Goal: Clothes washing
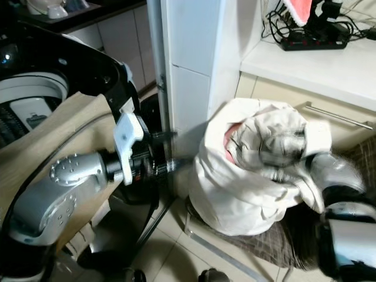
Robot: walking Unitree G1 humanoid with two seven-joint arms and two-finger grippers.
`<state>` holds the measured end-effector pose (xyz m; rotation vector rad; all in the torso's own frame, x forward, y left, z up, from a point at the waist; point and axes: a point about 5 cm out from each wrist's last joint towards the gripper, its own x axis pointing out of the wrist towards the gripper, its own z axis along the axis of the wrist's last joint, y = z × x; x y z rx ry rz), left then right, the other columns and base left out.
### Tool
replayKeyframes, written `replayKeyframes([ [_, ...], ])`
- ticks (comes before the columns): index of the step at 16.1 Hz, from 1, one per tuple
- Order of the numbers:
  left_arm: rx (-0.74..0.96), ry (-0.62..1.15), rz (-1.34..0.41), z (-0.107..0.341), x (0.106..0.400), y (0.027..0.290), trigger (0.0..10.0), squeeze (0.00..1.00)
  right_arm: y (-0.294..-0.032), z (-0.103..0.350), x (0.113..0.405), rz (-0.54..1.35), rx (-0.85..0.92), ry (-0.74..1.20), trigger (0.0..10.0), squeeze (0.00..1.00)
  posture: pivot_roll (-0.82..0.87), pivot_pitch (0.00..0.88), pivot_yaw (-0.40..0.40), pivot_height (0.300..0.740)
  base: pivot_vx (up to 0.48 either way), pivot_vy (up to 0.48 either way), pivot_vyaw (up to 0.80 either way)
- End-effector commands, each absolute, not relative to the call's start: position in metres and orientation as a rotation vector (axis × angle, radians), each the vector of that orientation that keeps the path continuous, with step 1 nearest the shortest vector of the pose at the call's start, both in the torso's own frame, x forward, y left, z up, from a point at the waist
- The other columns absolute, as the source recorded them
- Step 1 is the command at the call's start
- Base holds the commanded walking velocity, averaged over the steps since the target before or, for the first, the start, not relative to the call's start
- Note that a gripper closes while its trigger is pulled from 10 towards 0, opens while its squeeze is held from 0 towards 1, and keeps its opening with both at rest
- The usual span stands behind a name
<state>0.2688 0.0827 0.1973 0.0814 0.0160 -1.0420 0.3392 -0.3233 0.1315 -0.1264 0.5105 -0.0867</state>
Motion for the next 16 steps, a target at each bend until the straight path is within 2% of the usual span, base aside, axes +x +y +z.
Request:
replayKeyframes([
  [1, 0.085, -0.036, -0.980, 0.207, 0.276, 0.087, 10.0, 0.00, -0.314, 0.168, 0.350, 0.014, -0.085, 0.381, 0.0, 0.00, -0.04, 0.071, 0.034, 0.740, 0.000, 0.000, 0.00],
  [5, 0.049, -0.140, -0.945, 0.221, 0.282, 0.079, 10.0, 0.00, -0.276, 0.255, 0.329, 0.401, -0.007, 0.113, 0.0, 0.00, -0.06, 0.074, 0.029, 0.740, 0.000, 0.000, 0.00],
  [9, -0.046, -0.258, -0.978, 0.240, 0.283, 0.055, 10.0, 0.00, -0.234, 0.301, 0.299, 0.752, 0.114, -0.060, 0.0, 0.00, -0.06, 0.070, 0.023, 0.740, 0.000, 0.000, 0.00],
  [13, -0.163, -0.281, -1.086, 0.249, 0.277, 0.030, 10.0, 0.00, -0.214, 0.307, 0.285, 0.858, 0.218, -0.102, 0.0, 0.00, -0.06, 0.063, 0.024, 0.740, 0.000, 0.000, 0.00],
  [14, -0.160, -0.273, -1.105, 0.247, 0.275, 0.024, 10.0, 0.00, -0.211, 0.302, 0.284, 0.848, 0.178, -0.068, 0.0, 0.00, -0.07, 0.058, 0.026, 0.740, 0.000, 0.000, 0.00],
  [15, -0.120, -0.255, -1.116, 0.241, 0.274, 0.022, 10.0, 0.00, -0.213, 0.289, 0.288, 0.758, 0.075, 0.007, 0.3, 0.00, -0.07, 0.058, 0.026, 0.740, 0.000, 0.000, 0.00],
  [16, -0.110, -0.247, -1.115, 0.239, 0.274, 0.022, 10.0, 0.00, -0.215, 0.286, 0.290, 0.730, 0.060, 0.025, 0.3, 0.00, -0.07, 0.058, 0.026, 0.740, 0.000, 0.000, 0.00],
])
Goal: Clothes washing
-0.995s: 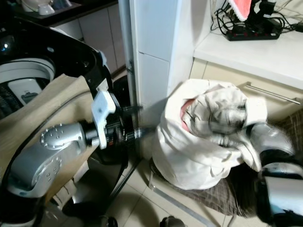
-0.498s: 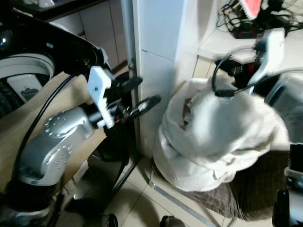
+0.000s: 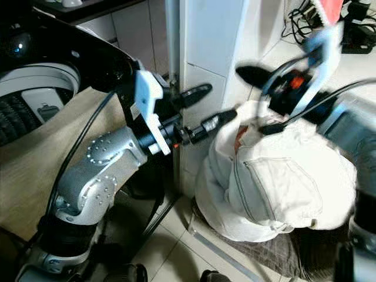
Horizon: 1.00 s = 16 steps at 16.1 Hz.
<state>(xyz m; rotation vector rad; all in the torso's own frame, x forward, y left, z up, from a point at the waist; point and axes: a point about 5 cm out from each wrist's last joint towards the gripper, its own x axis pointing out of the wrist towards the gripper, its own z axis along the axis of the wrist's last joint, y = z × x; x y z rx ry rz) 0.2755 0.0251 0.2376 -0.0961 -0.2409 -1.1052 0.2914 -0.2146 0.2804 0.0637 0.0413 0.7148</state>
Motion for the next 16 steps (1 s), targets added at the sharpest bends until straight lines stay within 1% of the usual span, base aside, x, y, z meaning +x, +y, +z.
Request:
replayKeyframes([
  [1, -0.041, -0.209, -1.092, 0.229, 0.277, 0.030, 10.0, 0.00, -0.221, 0.272, 0.296, 0.610, 0.016, 0.076, 10.0, 0.00, -0.08, 0.054, 0.030, 0.740, 0.000, 0.000, 0.00],
  [2, 0.016, -0.163, -1.086, 0.219, 0.277, 0.038, 10.0, 0.00, -0.228, 0.256, 0.300, 0.495, -0.003, 0.152, 10.0, 0.06, -0.07, 0.051, 0.028, 0.740, 0.000, 0.000, 0.00],
  [3, 0.037, -0.137, -1.090, 0.215, 0.277, 0.042, 10.0, 0.00, -0.232, 0.245, 0.302, 0.428, -0.025, 0.208, 10.0, 1.00, -0.07, 0.051, 0.028, 0.740, 0.000, 0.000, 0.00],
  [4, 0.077, -0.092, -1.105, 0.207, 0.274, 0.051, 10.0, 0.00, -0.240, 0.220, 0.301, 0.306, -0.130, 0.325, 10.0, 1.00, -0.07, 0.049, 0.028, 0.740, 0.000, 0.000, 0.00],
  [5, 0.085, -0.076, -1.105, 0.205, 0.273, 0.054, 10.0, 0.00, -0.243, 0.211, 0.301, 0.266, -0.164, 0.363, 10.0, 1.00, -0.07, 0.048, 0.027, 0.740, 0.000, 0.000, 0.00],
  [6, 0.094, -0.060, -1.116, 0.203, 0.271, 0.057, 10.0, 0.00, -0.245, 0.206, 0.301, 0.239, -0.152, 0.378, 10.0, 1.00, -0.07, 0.048, 0.027, 0.740, 0.000, 0.000, 0.00],
  [10, 0.138, 0.005, -1.174, 0.194, 0.265, 0.059, 10.0, 0.00, -0.251, 0.199, 0.305, 0.199, -0.142, 0.411, 10.0, 1.00, -0.06, 0.047, 0.031, 0.740, 0.000, 0.000, 0.00],
  [16, 0.146, 0.019, -1.141, 0.193, 0.268, 0.067, 10.0, 0.00, -0.249, 0.196, 0.309, 0.222, -0.173, 0.449, 10.0, 1.00, -0.06, 0.049, 0.027, 0.740, 0.000, 0.000, 0.00],
])
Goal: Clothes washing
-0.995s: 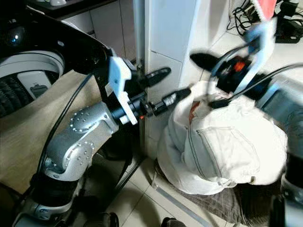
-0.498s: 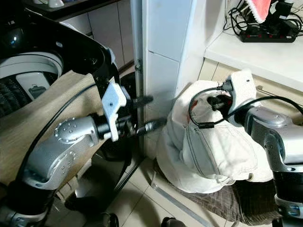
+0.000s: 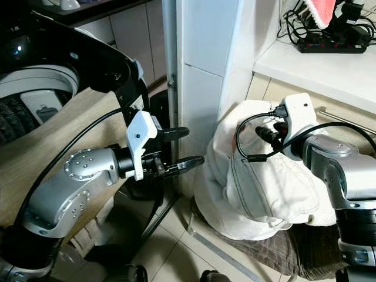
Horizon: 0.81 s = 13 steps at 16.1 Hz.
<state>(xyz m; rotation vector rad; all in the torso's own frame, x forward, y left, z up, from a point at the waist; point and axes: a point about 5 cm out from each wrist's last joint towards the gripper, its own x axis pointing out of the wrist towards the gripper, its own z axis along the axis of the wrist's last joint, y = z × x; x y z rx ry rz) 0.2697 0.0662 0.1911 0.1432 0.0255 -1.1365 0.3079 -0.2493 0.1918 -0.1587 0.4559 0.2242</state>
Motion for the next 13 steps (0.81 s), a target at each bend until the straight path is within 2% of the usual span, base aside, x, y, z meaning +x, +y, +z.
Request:
replayKeyframes([
  [1, 0.147, 0.022, -1.143, 0.193, 0.268, 0.067, 10.0, 0.00, -0.249, 0.195, 0.311, 0.224, -0.174, 0.453, 10.0, 1.00, -0.06, 0.050, 0.026, 0.740, 0.000, 0.000, 0.00],
  [11, 0.156, 0.036, -1.161, 0.193, 0.266, 0.067, 10.0, 0.00, -0.243, 0.178, 0.335, 0.248, -0.229, 0.497, 10.0, 1.00, -0.05, 0.056, 0.028, 0.740, 0.000, 0.000, 0.00],
  [12, 0.157, 0.043, -1.176, 0.193, 0.265, 0.067, 10.0, 0.00, -0.242, 0.172, 0.337, 0.261, -0.214, 0.512, 10.0, 0.00, -0.05, 0.058, 0.031, 0.740, 0.000, 0.000, 0.00],
  [13, 0.158, 0.046, -1.187, 0.193, 0.264, 0.066, 10.0, 0.00, -0.241, 0.168, 0.338, 0.270, -0.218, 0.530, 10.0, 0.00, -0.05, 0.058, 0.031, 0.740, 0.000, 0.000, 0.00],
])
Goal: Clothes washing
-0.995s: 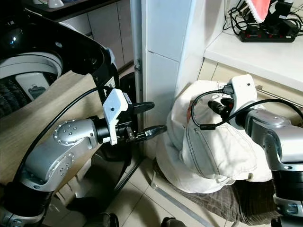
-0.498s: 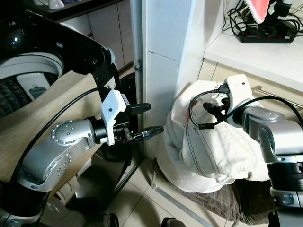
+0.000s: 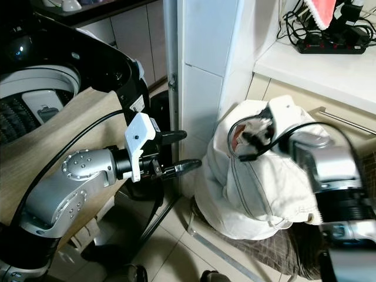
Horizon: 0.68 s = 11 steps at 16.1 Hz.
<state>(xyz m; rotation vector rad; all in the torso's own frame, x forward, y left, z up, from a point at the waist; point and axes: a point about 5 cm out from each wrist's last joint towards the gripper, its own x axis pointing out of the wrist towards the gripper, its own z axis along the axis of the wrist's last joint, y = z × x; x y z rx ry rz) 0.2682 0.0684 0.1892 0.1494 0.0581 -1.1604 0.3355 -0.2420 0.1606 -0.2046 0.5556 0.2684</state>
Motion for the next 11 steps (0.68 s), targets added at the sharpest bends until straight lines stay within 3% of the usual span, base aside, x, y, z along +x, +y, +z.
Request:
replayKeyframes([
  [1, 0.157, 0.052, -1.204, 0.193, 0.262, 0.065, 10.0, 0.00, -0.241, 0.153, 0.338, 0.286, -0.224, 0.591, 10.0, 0.00, -0.05, 0.059, 0.029, 0.740, 0.000, 0.000, 0.00],
  [3, 0.157, 0.056, -1.207, 0.192, 0.261, 0.065, 10.0, 0.00, -0.243, 0.137, 0.339, 0.283, -0.228, 0.650, 10.0, 0.00, -0.05, 0.060, 0.028, 0.740, 0.000, 0.000, 0.00],
  [5, 0.157, 0.058, -1.207, 0.192, 0.261, 0.065, 10.0, 0.00, -0.245, 0.127, 0.339, 0.275, -0.228, 0.679, 0.0, 0.00, -0.04, 0.063, 0.025, 0.740, 0.000, 0.000, 0.00],
  [11, 0.157, 0.060, -1.203, 0.193, 0.261, 0.065, 10.0, 0.00, -0.249, 0.128, 0.345, 0.275, -0.237, 0.676, 0.0, 0.00, -0.05, 0.064, 0.025, 0.740, 0.000, 0.000, 0.00],
])
